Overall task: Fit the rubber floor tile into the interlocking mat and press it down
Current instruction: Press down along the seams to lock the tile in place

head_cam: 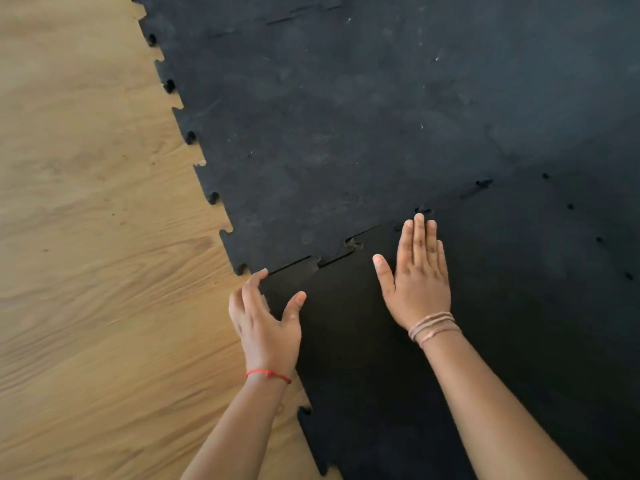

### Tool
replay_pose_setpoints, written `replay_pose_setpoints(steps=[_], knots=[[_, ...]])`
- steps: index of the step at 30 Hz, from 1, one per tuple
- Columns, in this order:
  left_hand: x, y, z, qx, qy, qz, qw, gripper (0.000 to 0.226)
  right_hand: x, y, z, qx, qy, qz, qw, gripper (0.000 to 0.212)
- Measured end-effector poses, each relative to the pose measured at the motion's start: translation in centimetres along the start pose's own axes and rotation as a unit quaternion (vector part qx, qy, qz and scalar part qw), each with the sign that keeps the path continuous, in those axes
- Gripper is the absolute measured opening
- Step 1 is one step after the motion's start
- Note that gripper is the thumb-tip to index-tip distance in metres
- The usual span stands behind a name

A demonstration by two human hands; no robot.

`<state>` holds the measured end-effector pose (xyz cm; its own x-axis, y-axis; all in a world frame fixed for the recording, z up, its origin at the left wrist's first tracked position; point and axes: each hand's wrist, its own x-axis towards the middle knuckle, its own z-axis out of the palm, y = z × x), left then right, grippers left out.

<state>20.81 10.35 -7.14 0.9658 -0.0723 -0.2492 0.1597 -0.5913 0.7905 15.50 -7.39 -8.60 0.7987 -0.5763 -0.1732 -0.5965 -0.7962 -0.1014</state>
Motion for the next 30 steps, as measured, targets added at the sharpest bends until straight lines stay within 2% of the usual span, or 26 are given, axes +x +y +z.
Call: replay_pose_setpoints(steps=[3, 5, 8, 10, 13, 15, 18, 23, 25, 27, 28, 30], knots=[[-0.1, 0.0, 0.2, 0.026, -0.002, 0.005, 1.0, 0.06, 0.3, -0.5, 0.0, -0.007, -0.009, -0.034, 0.999, 0.083], [-0.4, -0.4, 0.4, 0.128, 0.013, 0.086, 0.988, 0.063, 0.0, -0.8, -0.4, -0.007, -0.032, -0.059, 0.998, 0.086], [-0.9, -1.2, 0.5, 0.288, -0.041, 0.261, 0.92, 0.052, -1.8, -1.9, -0.8, -0.022, -0.051, -0.166, 0.984, 0.086], [-0.8, -1.7, 0.3, 0.355, -0.101, 0.324, 0.871, 0.047, -3.0, -2.1, -0.7, -0.053, -0.071, -0.222, 0.971, 0.09], [-0.3, -1.6, -0.2, 0.4, -0.14, 0.315, 0.849, 0.051, -2.4, -1.5, -2.3, -0.076, -0.089, -0.184, 0.976, 0.119], [-0.5, -1.5, -0.1, 0.41, -0.139, 0.308, 0.847, 0.056, -1.3, -0.9, -3.1, -0.087, -0.127, -0.184, 0.971, 0.128], [-0.7, -1.6, 0.1, 0.412, -0.151, 0.322, 0.839, 0.06, -0.5, -0.8, -3.7, -0.099, -0.205, -0.203, 0.952, 0.131], [-0.6, 0.2, -0.4, 0.428, -0.191, 0.272, 0.841, 0.057, -0.3, -0.6, -4.0, -0.097, -0.231, -0.208, 0.946, 0.13], [-0.3, 0.5, -0.4, 0.425, -0.206, 0.283, 0.835, 0.061, 0.1, -1.0, -3.9, -0.092, -0.237, -0.205, 0.945, 0.129], [0.0, 1.0, -0.3, 0.462, -0.26, 0.256, 0.809, 0.062, 0.4, -1.1, -3.6, -0.076, -0.239, -0.203, 0.947, 0.13], [0.0, 0.7, -0.4, 0.458, -0.265, 0.248, 0.811, 0.062, 0.3, -1.1, -3.5, -0.063, -0.24, -0.202, 0.948, 0.13], [0.0, -0.2, -0.6, 0.413, -0.234, 0.249, 0.844, 0.062, -0.1, -0.7, -3.8, -0.036, -0.236, -0.204, 0.949, 0.129]])
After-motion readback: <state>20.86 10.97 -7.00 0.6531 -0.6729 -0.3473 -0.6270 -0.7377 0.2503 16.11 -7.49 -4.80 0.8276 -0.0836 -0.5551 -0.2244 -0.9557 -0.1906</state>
